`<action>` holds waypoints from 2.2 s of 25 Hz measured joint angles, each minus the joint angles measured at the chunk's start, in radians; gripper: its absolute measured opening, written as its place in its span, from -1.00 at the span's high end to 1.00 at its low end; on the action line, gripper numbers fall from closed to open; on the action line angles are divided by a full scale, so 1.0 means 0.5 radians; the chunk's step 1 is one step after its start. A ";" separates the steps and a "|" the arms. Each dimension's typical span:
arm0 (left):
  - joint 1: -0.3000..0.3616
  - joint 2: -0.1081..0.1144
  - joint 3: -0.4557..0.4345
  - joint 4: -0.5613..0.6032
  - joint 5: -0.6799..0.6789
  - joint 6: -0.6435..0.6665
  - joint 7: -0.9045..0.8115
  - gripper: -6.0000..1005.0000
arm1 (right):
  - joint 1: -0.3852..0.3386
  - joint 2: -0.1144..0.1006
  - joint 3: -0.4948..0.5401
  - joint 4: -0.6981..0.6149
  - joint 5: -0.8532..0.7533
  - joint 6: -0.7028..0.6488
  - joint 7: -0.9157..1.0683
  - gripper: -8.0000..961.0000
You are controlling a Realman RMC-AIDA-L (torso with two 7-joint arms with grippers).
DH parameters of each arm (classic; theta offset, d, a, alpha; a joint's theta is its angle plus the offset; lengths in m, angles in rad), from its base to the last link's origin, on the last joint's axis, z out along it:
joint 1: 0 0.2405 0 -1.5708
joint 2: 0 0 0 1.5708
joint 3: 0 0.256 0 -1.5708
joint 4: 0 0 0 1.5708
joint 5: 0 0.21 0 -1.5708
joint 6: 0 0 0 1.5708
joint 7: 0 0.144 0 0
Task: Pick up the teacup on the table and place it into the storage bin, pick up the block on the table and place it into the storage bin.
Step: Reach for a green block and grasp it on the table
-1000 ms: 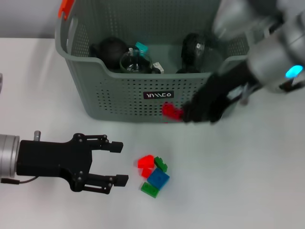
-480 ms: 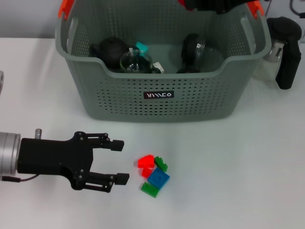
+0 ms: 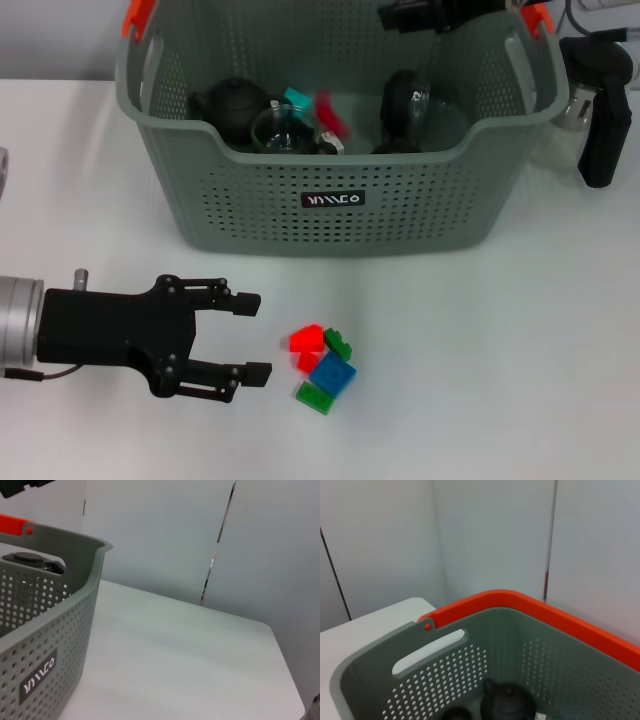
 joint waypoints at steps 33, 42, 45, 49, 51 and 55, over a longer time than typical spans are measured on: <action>-0.005 0.000 0.010 -0.001 0.000 -0.030 0.030 -0.61 | -0.438 -0.025 0.048 -0.182 0.448 -1.332 -0.422 -0.96; -0.052 0.014 0.025 0.001 0.001 -0.005 0.031 -0.61 | -0.346 0.011 -0.003 0.021 0.185 -1.209 -0.494 -0.95; -0.055 0.016 0.025 0.001 0.003 0.000 0.031 -0.61 | -0.305 0.023 -0.065 0.051 0.132 -1.134 -0.499 -0.95; -0.069 0.013 0.102 0.001 0.004 -0.003 0.025 -0.61 | -0.250 0.029 -0.172 0.077 0.082 -1.041 -0.496 -0.95; -0.085 0.015 0.138 0.000 0.013 -0.011 0.014 -0.61 | -0.221 0.031 -0.228 0.081 0.039 -1.004 -0.487 -0.94; -0.104 0.016 0.145 -0.008 0.026 -0.008 0.009 -0.61 | -0.137 0.034 -0.316 0.082 -0.080 -0.971 -0.443 -0.94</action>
